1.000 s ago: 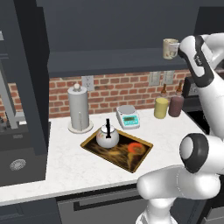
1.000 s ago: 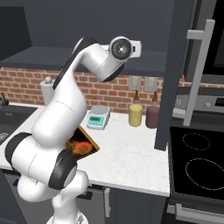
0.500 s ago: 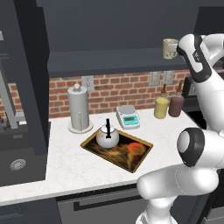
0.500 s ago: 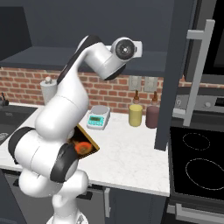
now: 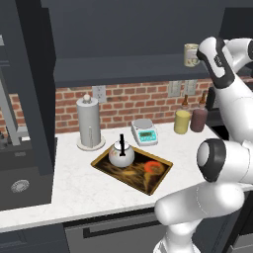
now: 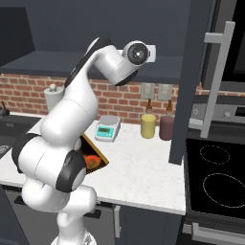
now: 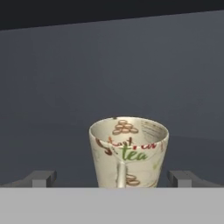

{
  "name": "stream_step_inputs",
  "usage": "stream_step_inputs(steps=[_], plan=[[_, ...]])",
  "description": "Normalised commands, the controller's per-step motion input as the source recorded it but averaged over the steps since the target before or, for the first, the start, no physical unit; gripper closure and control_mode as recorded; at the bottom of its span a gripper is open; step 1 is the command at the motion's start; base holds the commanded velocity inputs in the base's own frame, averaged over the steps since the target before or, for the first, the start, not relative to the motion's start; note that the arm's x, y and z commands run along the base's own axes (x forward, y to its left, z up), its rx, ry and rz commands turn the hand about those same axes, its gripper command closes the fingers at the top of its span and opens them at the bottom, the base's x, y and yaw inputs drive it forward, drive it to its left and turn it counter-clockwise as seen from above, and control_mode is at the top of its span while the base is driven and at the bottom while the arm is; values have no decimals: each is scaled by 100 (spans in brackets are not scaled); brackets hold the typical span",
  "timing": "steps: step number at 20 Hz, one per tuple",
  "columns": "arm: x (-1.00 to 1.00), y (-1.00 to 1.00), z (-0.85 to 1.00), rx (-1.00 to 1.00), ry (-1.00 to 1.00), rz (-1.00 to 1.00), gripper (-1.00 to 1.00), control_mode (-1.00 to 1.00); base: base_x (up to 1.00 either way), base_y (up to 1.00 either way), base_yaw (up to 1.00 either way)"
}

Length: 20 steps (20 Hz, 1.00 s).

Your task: Pick the kettle from the counter and place it on the tray. Then pick the mug from the cabinet and place it on the tray. Then close the cabinet doors.

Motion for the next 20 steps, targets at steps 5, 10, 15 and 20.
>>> stream_step_inputs(steps=[5,10,15,20], plan=[[8,0,-5,0,0,0,-100,-100,0,0,0],[3,0,-8,0,0,0,-100,-100,0,0,0],[1,0,-7,0,0,0,-100,-100,0,0,0],[1,0,-3,0,0,0,-100,-100,0,0,0]])
